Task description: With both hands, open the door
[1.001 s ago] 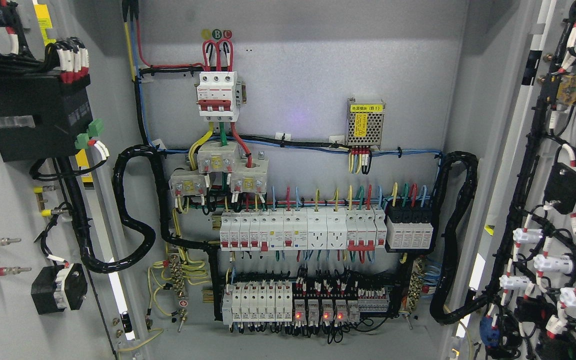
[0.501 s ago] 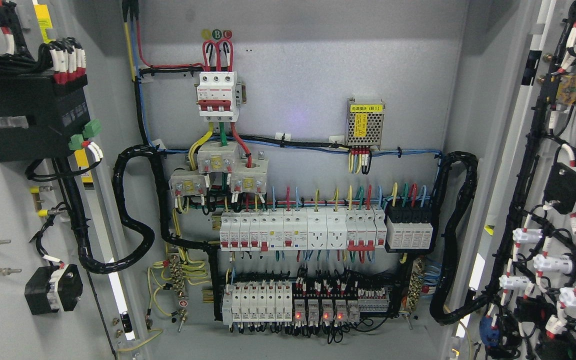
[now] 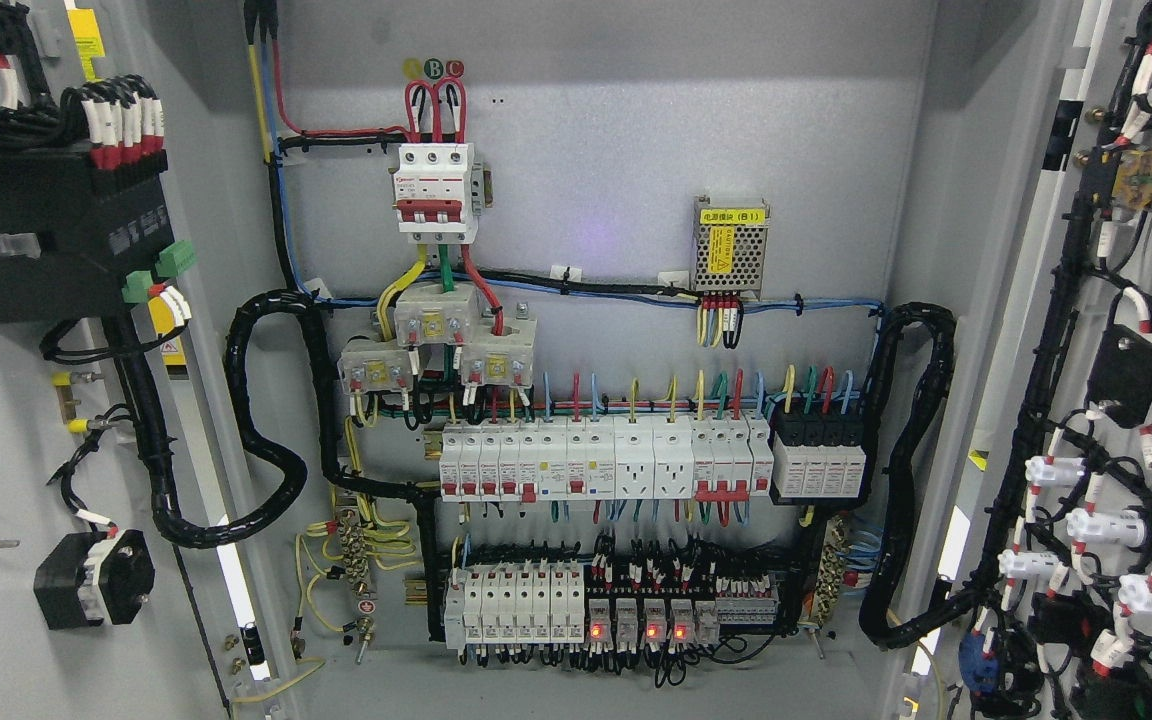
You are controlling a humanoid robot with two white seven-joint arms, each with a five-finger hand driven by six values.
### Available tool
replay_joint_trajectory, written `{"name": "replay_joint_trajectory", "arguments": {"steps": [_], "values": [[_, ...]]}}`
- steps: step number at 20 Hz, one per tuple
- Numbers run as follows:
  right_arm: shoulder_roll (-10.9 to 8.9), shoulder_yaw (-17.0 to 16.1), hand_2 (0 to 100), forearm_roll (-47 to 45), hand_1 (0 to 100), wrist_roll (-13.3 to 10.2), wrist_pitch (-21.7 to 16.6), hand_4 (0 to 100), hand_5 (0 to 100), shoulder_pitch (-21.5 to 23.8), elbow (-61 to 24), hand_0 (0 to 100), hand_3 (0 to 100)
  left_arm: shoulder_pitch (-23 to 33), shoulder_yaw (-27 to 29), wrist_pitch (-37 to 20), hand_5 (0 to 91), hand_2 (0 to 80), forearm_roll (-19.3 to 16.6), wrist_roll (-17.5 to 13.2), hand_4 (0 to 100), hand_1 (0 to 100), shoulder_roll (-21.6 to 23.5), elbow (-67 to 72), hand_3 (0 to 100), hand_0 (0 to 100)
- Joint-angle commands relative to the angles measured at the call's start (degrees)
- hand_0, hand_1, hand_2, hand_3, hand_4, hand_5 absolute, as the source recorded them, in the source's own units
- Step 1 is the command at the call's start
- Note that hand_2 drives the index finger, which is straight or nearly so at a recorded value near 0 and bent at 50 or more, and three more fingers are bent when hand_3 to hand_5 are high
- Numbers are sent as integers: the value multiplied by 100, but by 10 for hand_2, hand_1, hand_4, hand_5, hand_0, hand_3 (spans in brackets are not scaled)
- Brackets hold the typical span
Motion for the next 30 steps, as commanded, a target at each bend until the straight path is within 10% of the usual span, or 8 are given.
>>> {"name": "replay_joint_trajectory", "arguments": {"steps": [1, 10, 15, 21, 30], "values": [[24, 124, 40, -1, 500, 1, 3, 0, 0, -89, 6, 0, 0, 79, 230, 0, 0, 0, 30, -14, 0, 556, 51, -33, 0, 120], [33, 63, 40, -45, 500, 10, -15, 0, 0, -54, 24, 0, 0, 123, 759, 0, 0, 0, 13, -5, 0, 556, 60, -305, 0, 120], [-55, -727, 40, 26, 500, 18, -6, 0, 0, 262, 15, 0, 0, 123, 768, -18, 0, 0, 22, -5, 0, 556, 78, -384, 0, 120], [-932, -1633, 40, 43, 500, 71, -155, 0, 0, 1271, -494, 0, 0, 737, 768, -132, 0, 0, 13, -119, 0, 556, 148, -2278, 0, 120], [-1636, -2415, 40, 1660, 500, 27, -2333, 0, 0, 3134, -802, 0, 0, 1423, 768, -141, 0, 0, -5, -1253, 0, 556, 403, -5707, 0, 120]]}}
